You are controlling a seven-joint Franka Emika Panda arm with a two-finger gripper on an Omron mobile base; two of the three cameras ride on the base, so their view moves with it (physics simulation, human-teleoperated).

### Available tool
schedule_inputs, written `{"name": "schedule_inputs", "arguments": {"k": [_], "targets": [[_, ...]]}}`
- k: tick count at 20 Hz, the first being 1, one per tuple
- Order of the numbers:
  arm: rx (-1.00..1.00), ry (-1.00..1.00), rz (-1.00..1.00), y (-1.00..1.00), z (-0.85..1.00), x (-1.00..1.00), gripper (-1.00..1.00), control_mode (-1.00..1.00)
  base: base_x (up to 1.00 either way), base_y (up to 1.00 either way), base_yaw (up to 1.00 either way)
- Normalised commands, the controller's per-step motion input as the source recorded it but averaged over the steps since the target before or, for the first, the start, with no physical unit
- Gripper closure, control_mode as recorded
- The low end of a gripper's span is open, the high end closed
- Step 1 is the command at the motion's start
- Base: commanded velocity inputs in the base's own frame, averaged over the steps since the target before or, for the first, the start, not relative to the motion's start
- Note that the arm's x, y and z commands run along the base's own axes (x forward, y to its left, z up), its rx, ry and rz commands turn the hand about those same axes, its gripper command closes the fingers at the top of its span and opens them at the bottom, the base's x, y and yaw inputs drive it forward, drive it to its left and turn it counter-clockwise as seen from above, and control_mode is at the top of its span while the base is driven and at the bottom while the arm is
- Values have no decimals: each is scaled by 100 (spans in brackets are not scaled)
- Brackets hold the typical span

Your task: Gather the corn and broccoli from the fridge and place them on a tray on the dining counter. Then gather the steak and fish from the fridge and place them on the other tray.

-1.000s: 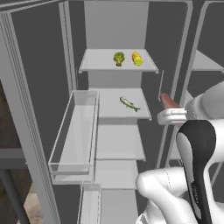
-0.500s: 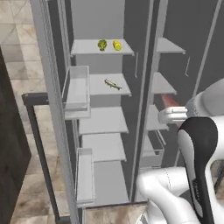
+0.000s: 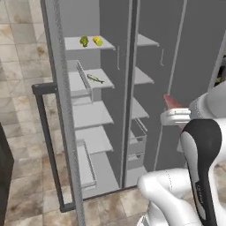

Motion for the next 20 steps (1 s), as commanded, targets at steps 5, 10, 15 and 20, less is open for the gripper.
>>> {"name": "schedule_inputs", "arguments": {"k": [5,10,15,20], "targets": [[0,0,0,0,0,0,100,100,-100,1,-23],[0,0,0,0,0,0,100,100,-100,1,-20],[0,0,0,0,0,0,100,100,-100,5,-29],[0,0,0,0,0,0,100,100,-100,20,-27]]}}
